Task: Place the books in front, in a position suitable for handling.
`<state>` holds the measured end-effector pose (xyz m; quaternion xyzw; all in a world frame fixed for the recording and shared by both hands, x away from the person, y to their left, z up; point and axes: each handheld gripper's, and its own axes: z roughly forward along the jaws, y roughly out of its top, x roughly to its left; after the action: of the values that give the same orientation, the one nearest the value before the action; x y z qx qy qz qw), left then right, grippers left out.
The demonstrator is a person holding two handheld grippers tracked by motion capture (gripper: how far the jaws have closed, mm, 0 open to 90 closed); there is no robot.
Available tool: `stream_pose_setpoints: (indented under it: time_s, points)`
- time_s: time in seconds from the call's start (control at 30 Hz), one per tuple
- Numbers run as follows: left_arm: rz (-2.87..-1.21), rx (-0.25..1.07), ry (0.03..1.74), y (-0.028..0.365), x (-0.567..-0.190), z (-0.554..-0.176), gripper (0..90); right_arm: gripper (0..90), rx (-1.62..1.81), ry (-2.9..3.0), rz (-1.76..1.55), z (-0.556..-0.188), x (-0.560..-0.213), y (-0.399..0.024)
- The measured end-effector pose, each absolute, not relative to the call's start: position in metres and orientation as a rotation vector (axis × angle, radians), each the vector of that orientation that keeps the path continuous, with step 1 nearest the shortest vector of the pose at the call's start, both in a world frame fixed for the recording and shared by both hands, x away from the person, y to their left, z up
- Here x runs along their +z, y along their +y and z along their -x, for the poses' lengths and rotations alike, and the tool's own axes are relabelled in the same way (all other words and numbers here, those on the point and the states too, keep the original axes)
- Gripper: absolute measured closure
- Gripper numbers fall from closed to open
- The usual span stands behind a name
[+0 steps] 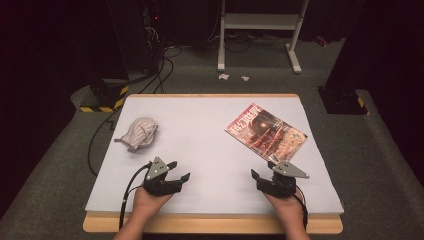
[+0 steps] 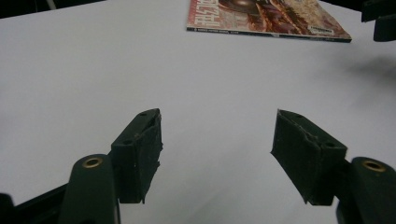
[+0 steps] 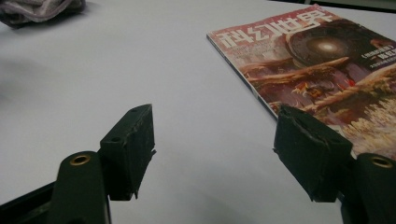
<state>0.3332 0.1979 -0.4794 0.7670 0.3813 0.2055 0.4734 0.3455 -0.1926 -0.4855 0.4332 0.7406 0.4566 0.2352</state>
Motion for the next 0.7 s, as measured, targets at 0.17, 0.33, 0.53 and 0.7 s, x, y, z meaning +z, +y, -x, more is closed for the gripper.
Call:
stream_pose_setpoints:
  time_s: [0.17,0.33,0.53,0.7]
  points:
    - [-1.87,0.498,0.93,0.1975,-0.4797,-0.335,33.1,29.5,1.252,2.03,-1.201,-0.3435,-0.4869,-0.1952]
    - [-1.882,0.491,0.931,0.1958,-0.4821,-0.3365,32.7,29.5,1.251,2.03,-1.203,-0.3432,-0.4871,-0.197]
    - [-1.878,0.48,0.924,0.1956,-0.4832,-0.3366,31.7,29.5,1.253,2.032,-1.197,-0.3436,-0.487,-0.1971]
    - [-1.885,0.475,0.919,0.1964,-0.485,-0.3383,29.6,31.1,1.247,2.021,-1.195,-0.3436,-0.4844,-0.1972]
